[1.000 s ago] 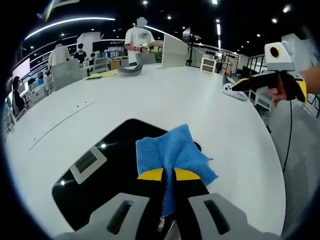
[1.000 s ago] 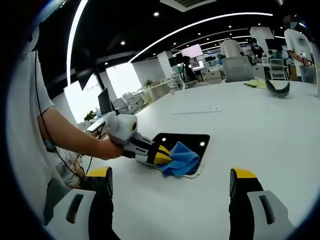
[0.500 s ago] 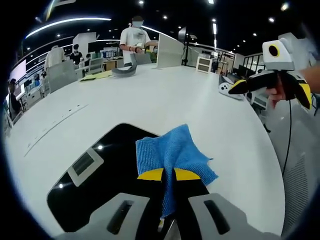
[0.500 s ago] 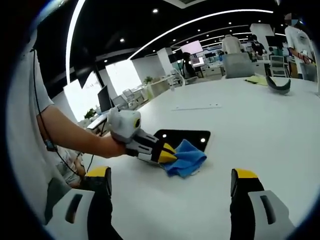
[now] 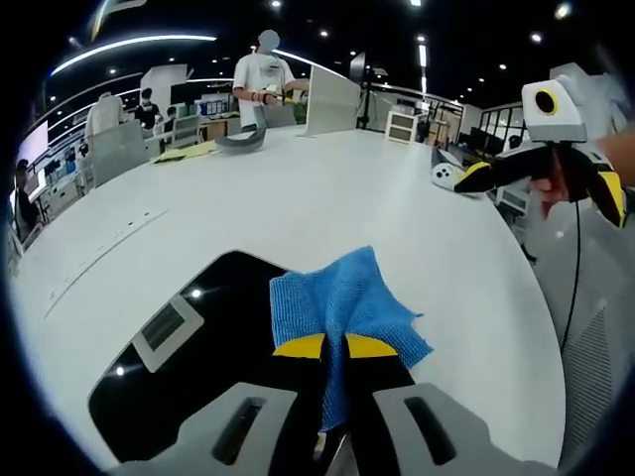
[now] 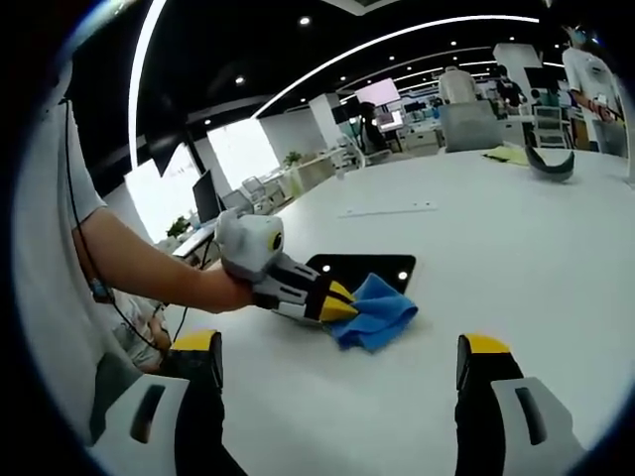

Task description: Wipe the mirror surface with the cleaning cloth until all visible marks leave the cleaned area.

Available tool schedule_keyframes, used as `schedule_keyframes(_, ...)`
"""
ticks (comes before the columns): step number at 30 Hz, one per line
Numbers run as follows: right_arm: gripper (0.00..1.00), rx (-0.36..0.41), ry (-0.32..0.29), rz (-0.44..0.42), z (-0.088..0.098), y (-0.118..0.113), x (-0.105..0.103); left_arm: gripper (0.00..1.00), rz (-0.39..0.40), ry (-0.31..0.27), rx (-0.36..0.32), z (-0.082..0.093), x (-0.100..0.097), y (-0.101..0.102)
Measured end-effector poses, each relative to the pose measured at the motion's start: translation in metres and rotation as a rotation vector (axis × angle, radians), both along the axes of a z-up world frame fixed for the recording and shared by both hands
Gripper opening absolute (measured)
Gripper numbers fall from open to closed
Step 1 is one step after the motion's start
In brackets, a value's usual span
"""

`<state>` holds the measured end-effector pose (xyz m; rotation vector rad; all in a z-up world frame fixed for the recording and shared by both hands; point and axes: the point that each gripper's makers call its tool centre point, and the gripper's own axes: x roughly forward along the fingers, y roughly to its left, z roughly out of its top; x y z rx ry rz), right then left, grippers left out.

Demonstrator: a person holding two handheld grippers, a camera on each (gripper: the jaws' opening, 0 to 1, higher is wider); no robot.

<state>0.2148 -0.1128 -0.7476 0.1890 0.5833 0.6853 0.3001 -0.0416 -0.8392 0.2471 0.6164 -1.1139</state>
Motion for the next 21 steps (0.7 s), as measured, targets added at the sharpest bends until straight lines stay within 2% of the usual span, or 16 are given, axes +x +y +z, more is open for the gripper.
schedule_keyframes(21, 0.97, -0.004, 0.012, -0.007, -0.003, -0.0033, -0.0003, 0.04, -0.001, 0.008, -0.006, 0.0002, 0.0003, -0.0043)
